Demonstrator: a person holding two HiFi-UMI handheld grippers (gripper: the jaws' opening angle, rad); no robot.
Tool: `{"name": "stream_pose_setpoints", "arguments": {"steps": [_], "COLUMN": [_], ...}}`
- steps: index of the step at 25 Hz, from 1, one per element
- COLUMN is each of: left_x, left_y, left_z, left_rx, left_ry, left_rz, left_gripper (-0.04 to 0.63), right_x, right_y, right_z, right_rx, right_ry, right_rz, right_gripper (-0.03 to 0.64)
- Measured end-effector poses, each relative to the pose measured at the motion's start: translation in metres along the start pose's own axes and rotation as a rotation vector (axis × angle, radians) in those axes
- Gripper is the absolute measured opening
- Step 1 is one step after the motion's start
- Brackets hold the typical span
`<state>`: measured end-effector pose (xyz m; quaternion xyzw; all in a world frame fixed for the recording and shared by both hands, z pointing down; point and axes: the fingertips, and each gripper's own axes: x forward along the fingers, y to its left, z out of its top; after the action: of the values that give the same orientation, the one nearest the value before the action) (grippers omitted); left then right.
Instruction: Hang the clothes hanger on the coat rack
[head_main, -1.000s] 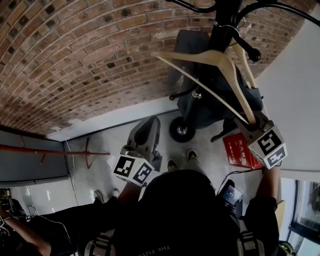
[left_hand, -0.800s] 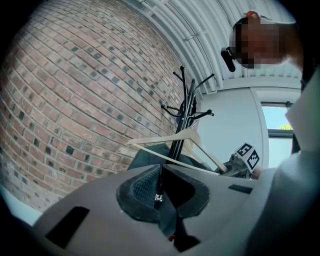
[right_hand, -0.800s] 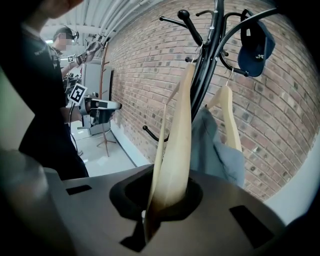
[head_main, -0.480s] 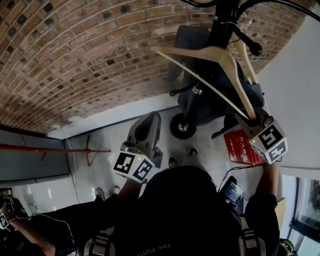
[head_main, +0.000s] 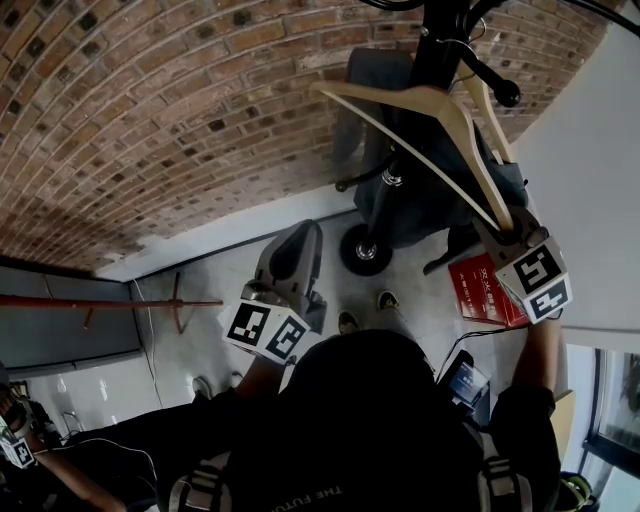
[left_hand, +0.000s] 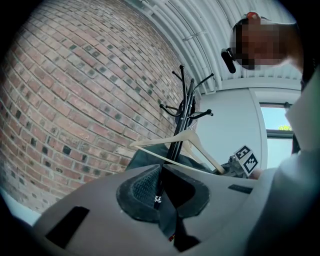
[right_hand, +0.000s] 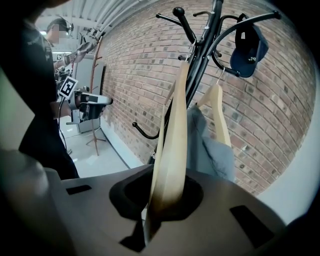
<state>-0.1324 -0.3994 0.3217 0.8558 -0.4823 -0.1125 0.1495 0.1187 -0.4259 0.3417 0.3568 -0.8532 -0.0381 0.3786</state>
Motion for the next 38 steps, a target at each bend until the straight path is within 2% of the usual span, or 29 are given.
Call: {"name": "stream_pose_setpoints", "arguments": {"steps": [7, 13, 20, 32, 38], "left_x": [-0.001, -0.001, -0.002, -0.003, -0.004], "left_y": [0.005, 0.005, 0.003, -0.001, -0.004], "left_z": [0.001, 0.004, 0.003, 0.001, 0.002], "left_rx": [-0.001, 0.002, -0.002, 0.001, 0.006], "left_ry": [-0.005, -0.009, 0.000, -0.004, -0.005], "left_rz": [0.011, 0.010, 0.003, -0.009, -0.012], "left_gripper": [0.031, 0.031, 0.031, 0.031, 0.031], "right_x": [0.003, -0.003, -0.019, -0.029, -0.042], "right_y": [-0.003, -0.010, -0.020, -0.026, -0.034], "right_z": [0.003, 0.014, 0.027, 0.034, 0.043], "right_rx": [0.019, 0.061, 0.049, 0.076, 0.060], "right_ry": [-0.023, -0.092, -0.166, -0.235, -0.283], "right_rz": [-0.024, -0.056, -0.130, -0.162, -0.240], "right_gripper": [0.032, 0.086, 0.132, 0.135, 0.135]}}
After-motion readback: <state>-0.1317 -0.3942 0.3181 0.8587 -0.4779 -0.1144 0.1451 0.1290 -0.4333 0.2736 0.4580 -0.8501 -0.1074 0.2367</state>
